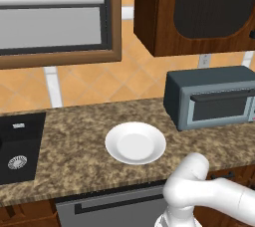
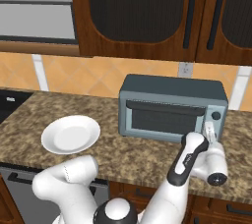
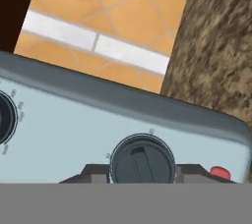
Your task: Pick up the kebab skewer and baguette bread, and place them inside the toaster oven. Close the toaster oven door and start by setting the timer.
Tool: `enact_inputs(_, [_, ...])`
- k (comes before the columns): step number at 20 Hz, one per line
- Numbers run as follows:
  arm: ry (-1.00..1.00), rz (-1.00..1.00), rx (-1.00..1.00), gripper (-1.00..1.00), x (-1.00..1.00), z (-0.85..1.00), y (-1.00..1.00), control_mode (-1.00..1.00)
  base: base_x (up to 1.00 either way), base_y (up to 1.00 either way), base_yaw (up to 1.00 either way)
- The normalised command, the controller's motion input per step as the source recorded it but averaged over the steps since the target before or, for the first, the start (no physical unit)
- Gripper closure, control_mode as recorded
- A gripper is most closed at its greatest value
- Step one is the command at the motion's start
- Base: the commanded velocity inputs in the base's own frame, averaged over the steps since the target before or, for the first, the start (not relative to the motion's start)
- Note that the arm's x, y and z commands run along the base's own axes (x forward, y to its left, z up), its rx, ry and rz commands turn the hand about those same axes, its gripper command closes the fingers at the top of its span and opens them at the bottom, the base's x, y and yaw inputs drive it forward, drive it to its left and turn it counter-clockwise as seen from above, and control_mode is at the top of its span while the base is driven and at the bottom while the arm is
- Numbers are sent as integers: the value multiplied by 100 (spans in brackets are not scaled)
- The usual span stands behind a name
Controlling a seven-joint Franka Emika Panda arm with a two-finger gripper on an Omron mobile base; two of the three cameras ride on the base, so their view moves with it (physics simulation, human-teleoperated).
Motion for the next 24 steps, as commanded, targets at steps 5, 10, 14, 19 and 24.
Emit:
enact_inputs(5, [-10,-8,32,100,7,18,0,-100,0,0,0])
enact_inputs(10, [-9,-6,37,100,0,25,0,-100,0,0,0])
enact_inputs(14, [-9,-5,41,100,0,19,0,-100,0,0,0])
enact_inputs(19, [-8,-6,43,100,0,12,2,-100,0,0,0])
enact_inputs(24, [-6,-7,43,100,0,7,30,-100,0,0,0])
